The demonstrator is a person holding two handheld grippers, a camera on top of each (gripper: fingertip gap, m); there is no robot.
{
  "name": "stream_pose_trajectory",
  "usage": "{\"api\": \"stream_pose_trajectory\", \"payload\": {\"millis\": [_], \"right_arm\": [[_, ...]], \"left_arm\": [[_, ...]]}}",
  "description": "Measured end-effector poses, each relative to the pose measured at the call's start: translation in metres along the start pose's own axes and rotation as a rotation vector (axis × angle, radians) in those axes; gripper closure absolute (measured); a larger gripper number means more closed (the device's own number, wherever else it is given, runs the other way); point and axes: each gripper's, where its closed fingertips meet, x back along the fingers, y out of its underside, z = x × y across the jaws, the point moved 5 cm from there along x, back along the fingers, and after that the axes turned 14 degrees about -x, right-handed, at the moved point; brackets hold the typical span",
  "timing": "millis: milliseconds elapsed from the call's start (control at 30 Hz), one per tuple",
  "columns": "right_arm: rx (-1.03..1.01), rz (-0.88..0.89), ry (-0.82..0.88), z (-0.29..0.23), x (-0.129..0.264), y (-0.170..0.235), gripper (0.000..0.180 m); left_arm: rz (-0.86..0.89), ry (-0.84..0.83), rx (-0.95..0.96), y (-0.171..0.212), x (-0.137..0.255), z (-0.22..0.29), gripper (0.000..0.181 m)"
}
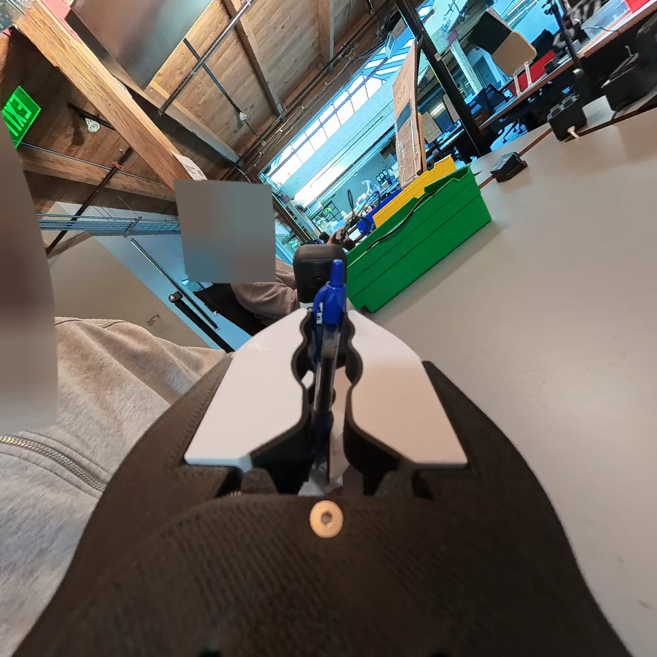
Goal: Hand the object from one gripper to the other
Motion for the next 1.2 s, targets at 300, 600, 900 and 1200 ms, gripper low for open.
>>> {"api": "stream_pose_trajectory", "payload": {"millis": [300, 600, 900, 1200], "right_arm": [[-0.019, 0.067, -0.020, 0.003, -0.003, -0.002, 0.130], [-0.037, -0.024, 0.021, 0.010, -0.011, 0.010, 0.130], [0.030, -0.070, 0.033, 0.006, -0.014, 0.015, 0.142], [-0.012, -0.044, 0.002, 0.005, -0.008, 0.010, 0.163]], "left_arm": [[0.049, -0.007, 0.050, -0.003, 0.004, -0.004, 0.171], [0.102, -0.045, 0.063, -0.009, 0.011, -0.009, 0.172], [0.098, -0.046, 0.059, -0.008, 0.011, -0.009, 0.172], [0.068, -0.052, 0.035, -0.006, 0.008, -0.008, 0.172]]}}
